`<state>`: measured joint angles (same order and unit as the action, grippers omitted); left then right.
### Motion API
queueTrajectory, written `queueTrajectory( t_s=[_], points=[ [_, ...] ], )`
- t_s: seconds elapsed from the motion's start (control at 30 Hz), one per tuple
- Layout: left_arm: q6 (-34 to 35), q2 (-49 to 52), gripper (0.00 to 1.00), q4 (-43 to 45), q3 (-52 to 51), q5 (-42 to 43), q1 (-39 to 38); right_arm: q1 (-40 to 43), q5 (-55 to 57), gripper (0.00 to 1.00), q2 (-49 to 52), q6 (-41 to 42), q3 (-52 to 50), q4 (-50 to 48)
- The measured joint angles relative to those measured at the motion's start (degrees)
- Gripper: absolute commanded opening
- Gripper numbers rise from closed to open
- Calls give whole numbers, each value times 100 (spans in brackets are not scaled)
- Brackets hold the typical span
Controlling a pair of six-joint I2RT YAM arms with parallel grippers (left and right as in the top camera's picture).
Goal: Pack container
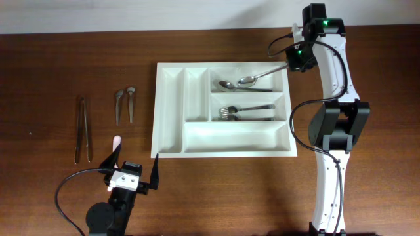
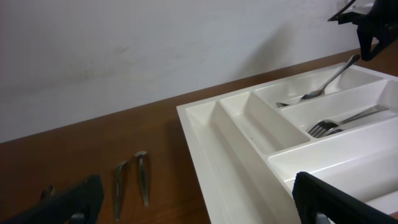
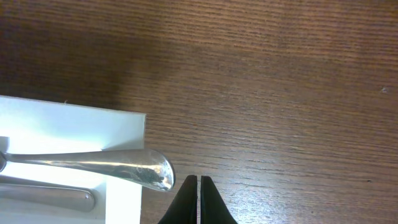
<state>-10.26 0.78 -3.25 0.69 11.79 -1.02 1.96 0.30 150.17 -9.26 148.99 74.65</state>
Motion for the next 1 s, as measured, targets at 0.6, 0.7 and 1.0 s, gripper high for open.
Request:
queueTrajectory(
  t_s=[0.6,0.7,1.0],
  points=[
    [0,0,99,0,0,0,0,-2,-243,4,0,-28,2,-273],
    [0,0,99,0,0,0,0,-4,-306,4,0,-37,2,-271],
    [0,0,99,2,0,0,0,-98,-468,4,0,-302,2,-149]
  ],
)
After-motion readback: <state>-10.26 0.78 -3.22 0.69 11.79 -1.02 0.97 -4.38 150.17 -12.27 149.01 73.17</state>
